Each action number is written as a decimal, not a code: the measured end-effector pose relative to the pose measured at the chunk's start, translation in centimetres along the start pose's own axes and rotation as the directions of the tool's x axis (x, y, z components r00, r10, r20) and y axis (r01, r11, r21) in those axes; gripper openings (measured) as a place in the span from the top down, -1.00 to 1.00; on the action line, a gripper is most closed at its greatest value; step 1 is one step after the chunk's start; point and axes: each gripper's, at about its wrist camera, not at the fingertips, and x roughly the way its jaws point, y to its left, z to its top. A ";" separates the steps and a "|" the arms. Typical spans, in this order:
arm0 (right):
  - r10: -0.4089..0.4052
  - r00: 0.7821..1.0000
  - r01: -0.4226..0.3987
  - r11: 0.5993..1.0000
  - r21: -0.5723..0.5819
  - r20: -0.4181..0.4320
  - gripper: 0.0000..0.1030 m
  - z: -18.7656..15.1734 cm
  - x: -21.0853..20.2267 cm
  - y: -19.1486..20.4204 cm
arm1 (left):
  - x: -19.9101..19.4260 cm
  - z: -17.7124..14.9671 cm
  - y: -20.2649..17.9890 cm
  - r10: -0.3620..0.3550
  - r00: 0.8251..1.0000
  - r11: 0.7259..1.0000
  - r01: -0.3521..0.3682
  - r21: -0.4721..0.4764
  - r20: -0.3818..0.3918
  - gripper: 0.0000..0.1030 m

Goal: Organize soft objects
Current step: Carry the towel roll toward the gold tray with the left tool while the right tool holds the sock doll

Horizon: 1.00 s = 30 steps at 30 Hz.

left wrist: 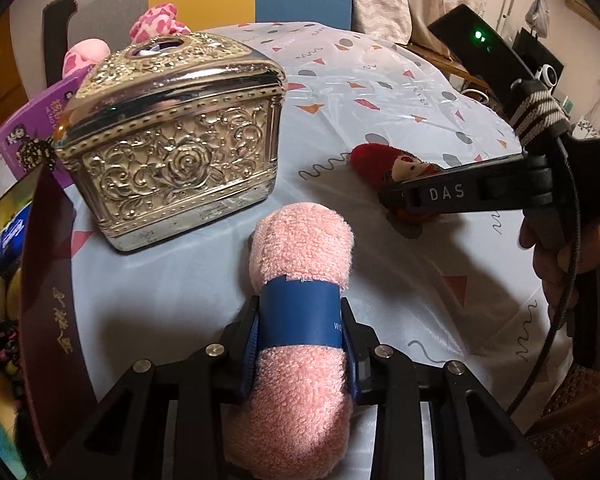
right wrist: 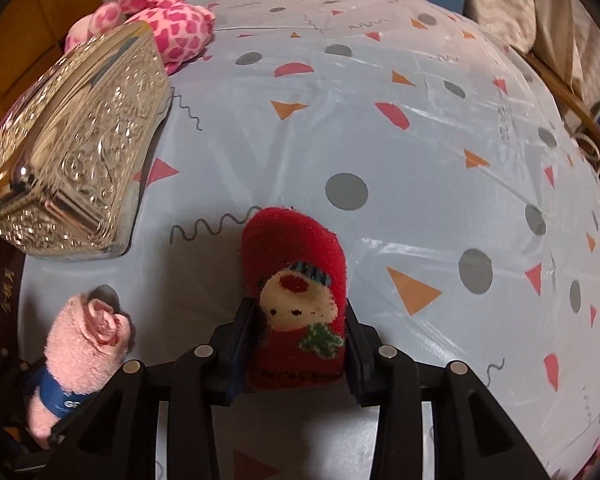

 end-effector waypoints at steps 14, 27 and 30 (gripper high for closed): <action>-0.040 0.998 0.044 0.996 -0.081 0.048 0.23 -1.4 -0.8 1.8 | -5.2 1.6 -0.4 0.004 0.995 1.000 -0.001 -0.024 0.097 0.34; -0.090 0.994 0.095 0.989 -0.112 0.055 0.26 -2.3 -1.8 2.7 | -11.7 2.2 1.4 0.035 0.971 0.998 -0.024 -0.052 0.237 0.34; -0.091 0.994 0.097 0.989 -0.116 0.056 0.26 -2.5 -2.0 2.7 | -12.6 1.9 2.0 0.046 0.967 0.998 -0.032 -0.062 0.249 0.34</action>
